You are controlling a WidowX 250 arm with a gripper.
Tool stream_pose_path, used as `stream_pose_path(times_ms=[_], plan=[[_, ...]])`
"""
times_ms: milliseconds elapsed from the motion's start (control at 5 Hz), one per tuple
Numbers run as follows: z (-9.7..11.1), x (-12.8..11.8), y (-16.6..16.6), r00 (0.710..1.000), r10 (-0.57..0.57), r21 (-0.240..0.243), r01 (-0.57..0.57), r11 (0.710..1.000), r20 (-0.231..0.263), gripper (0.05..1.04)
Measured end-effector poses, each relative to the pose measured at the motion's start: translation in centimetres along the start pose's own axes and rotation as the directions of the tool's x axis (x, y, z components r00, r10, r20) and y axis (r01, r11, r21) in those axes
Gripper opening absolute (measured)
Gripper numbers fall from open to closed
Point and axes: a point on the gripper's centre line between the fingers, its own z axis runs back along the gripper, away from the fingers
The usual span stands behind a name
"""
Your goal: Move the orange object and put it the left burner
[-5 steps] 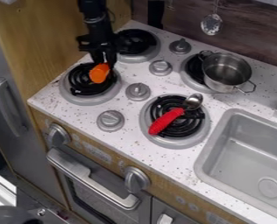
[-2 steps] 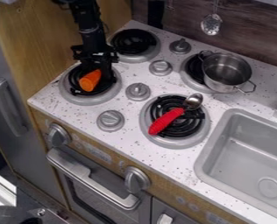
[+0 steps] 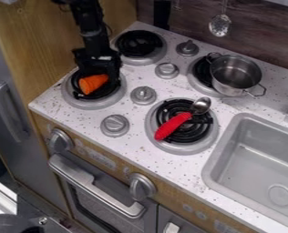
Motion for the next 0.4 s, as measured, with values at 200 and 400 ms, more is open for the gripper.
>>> stream_pose_path(times_ms=[200, 400], plan=[[3.2, -0.3, -1.5, 0.996, -0.047, 0.016, 0.046, 0.999, 0.070, 0.997], [5.6, -0.6, -3.7, 0.986, -0.105, 0.032, 0.102, 0.994, 0.128, 0.997]])
